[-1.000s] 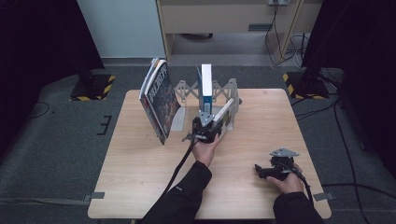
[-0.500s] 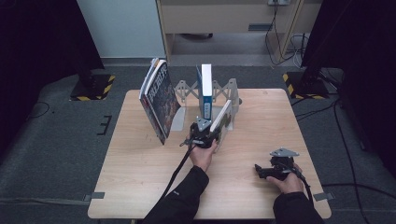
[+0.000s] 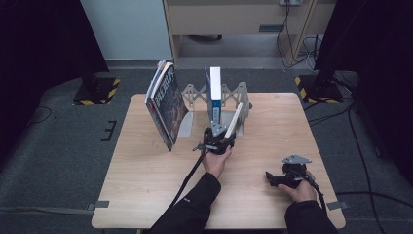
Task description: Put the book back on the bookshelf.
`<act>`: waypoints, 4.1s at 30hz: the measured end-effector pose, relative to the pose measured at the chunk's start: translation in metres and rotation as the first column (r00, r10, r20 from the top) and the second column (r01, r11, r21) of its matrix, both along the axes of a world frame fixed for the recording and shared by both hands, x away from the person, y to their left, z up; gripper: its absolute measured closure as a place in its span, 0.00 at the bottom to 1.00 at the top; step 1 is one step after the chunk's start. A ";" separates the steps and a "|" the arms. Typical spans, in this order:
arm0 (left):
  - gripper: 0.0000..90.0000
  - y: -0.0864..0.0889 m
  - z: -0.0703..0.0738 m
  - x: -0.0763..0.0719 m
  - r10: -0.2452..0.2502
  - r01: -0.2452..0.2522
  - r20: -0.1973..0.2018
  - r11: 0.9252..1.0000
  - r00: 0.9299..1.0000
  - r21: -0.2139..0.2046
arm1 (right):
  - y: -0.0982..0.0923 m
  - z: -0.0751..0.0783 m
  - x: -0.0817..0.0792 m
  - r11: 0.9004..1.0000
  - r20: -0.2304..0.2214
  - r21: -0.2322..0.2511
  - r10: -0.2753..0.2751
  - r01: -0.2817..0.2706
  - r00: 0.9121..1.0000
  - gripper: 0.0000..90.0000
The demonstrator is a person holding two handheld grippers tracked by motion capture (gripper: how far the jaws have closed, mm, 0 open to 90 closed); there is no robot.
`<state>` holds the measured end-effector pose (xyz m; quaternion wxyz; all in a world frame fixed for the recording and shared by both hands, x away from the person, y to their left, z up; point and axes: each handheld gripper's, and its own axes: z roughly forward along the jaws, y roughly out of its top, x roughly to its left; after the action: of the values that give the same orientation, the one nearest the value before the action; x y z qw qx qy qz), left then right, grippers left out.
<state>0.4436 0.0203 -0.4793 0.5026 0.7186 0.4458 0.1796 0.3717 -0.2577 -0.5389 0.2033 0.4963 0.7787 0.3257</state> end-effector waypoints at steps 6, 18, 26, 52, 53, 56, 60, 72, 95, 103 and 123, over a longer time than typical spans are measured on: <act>0.66 0.007 -0.001 -0.009 -0.065 0.065 0.011 0.998 0.998 -0.002 | 0.000 0.000 0.000 1.000 0.000 0.000 0.000 0.000 1.000 0.04; 0.77 0.026 -0.001 -0.029 -0.147 0.146 0.017 0.988 0.989 0.060 | 0.000 0.000 0.000 1.000 0.000 0.000 0.000 0.000 1.000 0.04; 0.78 0.019 -0.001 -0.022 -0.123 0.123 0.016 0.992 0.992 0.033 | 0.000 0.000 0.000 1.000 0.000 0.000 0.000 0.000 1.000 0.04; 0.74 -0.016 0.006 0.026 -0.090 0.092 -0.033 0.995 0.995 0.046 | 0.000 0.000 0.000 1.000 -0.001 0.002 0.003 -0.003 1.000 0.04; 0.74 -0.016 0.006 0.026 -0.089 0.091 -0.032 0.995 0.995 0.047 | 0.000 0.000 0.000 1.000 -0.001 0.002 0.003 -0.003 1.000 0.04; 0.74 -0.020 0.007 0.030 -0.087 0.088 -0.037 0.995 0.996 0.053 | 0.001 0.000 0.000 1.000 0.000 0.001 0.003 -0.003 1.000 0.04; 0.73 -0.026 0.010 0.032 -0.104 0.107 -0.041 0.991 0.994 0.077 | 0.001 0.000 0.000 1.000 0.002 0.002 0.002 -0.002 1.000 0.04; 0.70 -0.032 0.009 0.033 -0.115 0.118 -0.037 0.990 0.993 0.083 | 0.001 0.000 0.000 1.000 -0.001 0.001 0.005 -0.005 1.000 0.04; 0.49 0.003 0.020 -0.001 -0.205 0.204 -0.005 0.974 0.979 0.095 | 0.001 0.000 0.000 1.000 0.000 0.002 0.002 -0.002 1.000 0.04; 0.40 0.044 0.023 -0.027 -0.248 0.257 -0.075 0.956 0.966 0.145 | 0.001 0.000 0.000 1.000 -0.001 0.002 0.003 -0.003 1.000 0.04; 0.23 0.203 -0.015 -0.085 -0.044 0.091 -0.227 0.975 0.973 0.201 | 0.001 0.000 0.000 1.000 -0.003 0.003 0.003 -0.003 1.000 0.04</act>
<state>0.3582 0.2231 -0.4942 0.3768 0.7979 0.4528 0.1274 0.3716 -0.2570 -0.5388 0.2010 0.4956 0.7793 0.3265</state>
